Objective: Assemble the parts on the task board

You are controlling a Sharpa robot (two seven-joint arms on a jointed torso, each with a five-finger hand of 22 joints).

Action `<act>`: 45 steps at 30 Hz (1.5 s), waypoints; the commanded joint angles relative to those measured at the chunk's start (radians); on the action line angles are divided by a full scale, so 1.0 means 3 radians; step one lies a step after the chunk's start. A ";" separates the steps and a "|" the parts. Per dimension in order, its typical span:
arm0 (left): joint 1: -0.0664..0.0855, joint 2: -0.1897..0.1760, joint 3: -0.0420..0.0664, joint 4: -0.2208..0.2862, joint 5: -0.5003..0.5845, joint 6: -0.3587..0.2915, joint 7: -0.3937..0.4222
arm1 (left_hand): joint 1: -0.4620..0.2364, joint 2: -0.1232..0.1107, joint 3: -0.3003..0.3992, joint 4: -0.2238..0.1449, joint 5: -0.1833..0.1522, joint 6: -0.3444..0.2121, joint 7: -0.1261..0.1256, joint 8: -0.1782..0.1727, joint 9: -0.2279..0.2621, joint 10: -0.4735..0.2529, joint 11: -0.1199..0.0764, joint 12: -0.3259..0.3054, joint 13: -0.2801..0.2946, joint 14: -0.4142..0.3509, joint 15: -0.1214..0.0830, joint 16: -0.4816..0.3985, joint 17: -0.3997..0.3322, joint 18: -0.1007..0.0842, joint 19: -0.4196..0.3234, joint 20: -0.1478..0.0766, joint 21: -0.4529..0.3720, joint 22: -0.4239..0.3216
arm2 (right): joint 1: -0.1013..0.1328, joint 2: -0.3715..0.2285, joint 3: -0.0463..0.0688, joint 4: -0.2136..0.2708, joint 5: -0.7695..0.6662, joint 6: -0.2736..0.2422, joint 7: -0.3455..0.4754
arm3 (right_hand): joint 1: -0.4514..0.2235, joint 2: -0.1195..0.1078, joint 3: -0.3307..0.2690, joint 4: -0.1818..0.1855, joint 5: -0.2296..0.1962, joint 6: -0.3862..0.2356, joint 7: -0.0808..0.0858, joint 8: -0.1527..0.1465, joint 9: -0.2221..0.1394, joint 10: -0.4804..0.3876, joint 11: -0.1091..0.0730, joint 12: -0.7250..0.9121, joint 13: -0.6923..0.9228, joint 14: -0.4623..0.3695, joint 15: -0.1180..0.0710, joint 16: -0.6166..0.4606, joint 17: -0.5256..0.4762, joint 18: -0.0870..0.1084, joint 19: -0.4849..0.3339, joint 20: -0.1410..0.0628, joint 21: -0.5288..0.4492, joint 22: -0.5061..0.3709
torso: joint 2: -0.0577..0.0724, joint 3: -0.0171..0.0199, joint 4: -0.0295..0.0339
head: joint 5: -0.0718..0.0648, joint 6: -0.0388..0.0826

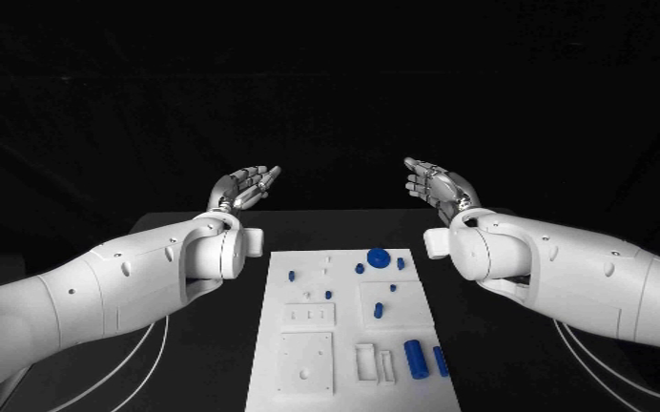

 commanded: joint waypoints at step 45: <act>0.0304 -0.0342 -0.0097 0.0537 -0.0279 0.0905 -0.0296 | 0.0731 0.0220 -0.0280 -0.0101 0.0211 0.1038 0.0207 0.0342 0.0068 0.1443 0.0090 0.0473 0.0132 0.1161 -0.0079 0.0842 0.0315 0.0180 0.1002 -0.0263 0.0549 0.0144 | 0.0254 0.0390 -0.0132 -0.0709 -0.5092 0.0983 -0.0827 | 0.1342 -0.0400 0.0212 -0.0850 0.0366 0.2241 0.0062 0.0668 0.0517 0.2633 -0.0594 0.0286 0.0444 0.3402 -0.0938 0.2514 0.1790 0.0781 0.3967 -0.0718 0.1417 0.1486 | 0.0230 -0.0035 0.0128 | -0.0046 0.0013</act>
